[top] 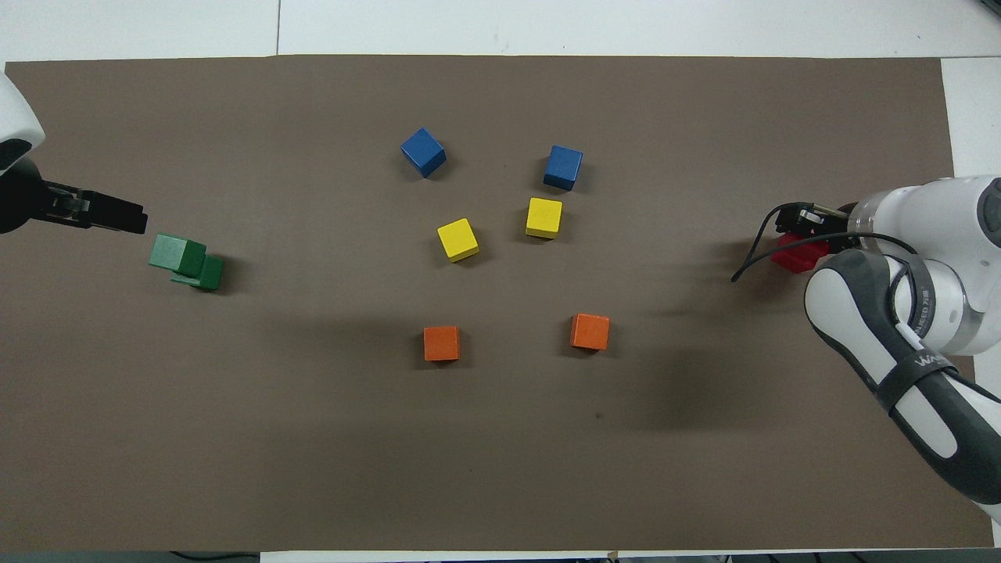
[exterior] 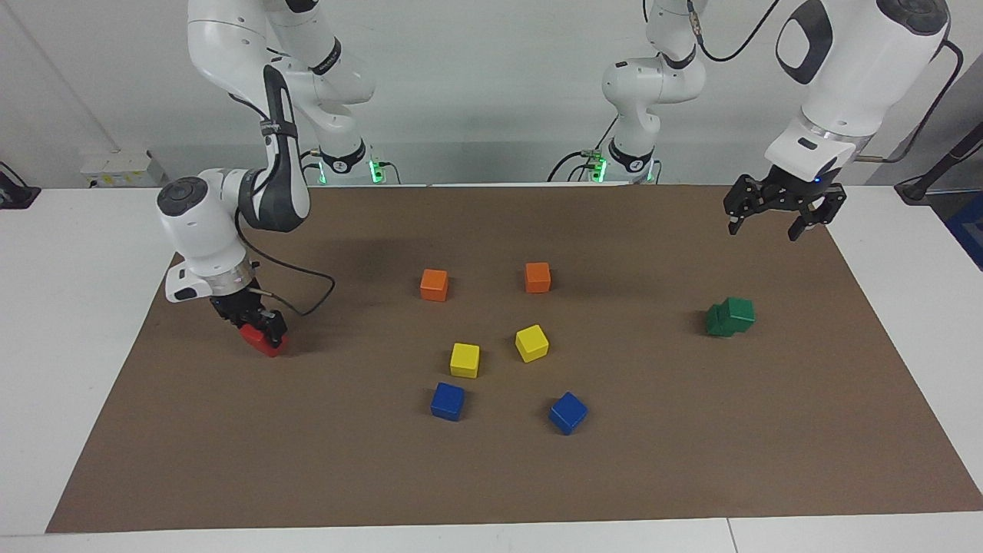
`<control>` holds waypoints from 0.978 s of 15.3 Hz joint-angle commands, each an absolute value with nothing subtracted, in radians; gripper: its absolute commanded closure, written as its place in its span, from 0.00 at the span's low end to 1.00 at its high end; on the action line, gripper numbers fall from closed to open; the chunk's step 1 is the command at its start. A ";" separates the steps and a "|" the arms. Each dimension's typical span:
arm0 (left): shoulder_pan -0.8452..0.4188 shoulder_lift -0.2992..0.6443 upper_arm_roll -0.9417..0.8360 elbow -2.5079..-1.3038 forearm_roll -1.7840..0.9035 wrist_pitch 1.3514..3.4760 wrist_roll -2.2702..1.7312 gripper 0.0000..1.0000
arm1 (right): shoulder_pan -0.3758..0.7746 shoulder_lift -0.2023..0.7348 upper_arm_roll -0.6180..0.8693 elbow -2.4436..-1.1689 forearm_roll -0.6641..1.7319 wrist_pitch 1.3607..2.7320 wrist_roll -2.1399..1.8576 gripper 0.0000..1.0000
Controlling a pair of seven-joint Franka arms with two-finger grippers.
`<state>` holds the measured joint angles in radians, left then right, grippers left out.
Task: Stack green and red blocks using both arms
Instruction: 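Open the right gripper on the red stack and withdraw it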
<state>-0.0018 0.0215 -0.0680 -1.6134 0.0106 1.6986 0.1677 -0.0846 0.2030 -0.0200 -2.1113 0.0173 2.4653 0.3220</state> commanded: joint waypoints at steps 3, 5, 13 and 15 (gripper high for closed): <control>0.003 -0.018 -0.071 -1.660 0.049 1.732 0.160 0.00 | -0.084 0.189 -0.017 -2.077 0.022 2.399 0.299 0.00; 0.003 -0.017 -0.071 -1.652 0.051 1.720 0.158 0.00 | -0.083 0.186 -0.017 -1.981 0.014 2.271 0.296 0.00; -0.008 -0.008 -0.078 -1.578 0.034 1.678 0.112 0.00 | -0.043 0.020 0.012 -1.772 0.025 1.801 0.131 0.00; -0.008 -0.008 -0.077 -1.585 0.032 1.687 0.098 0.00 | -0.043 -0.015 0.014 -1.772 0.028 1.743 -0.016 0.00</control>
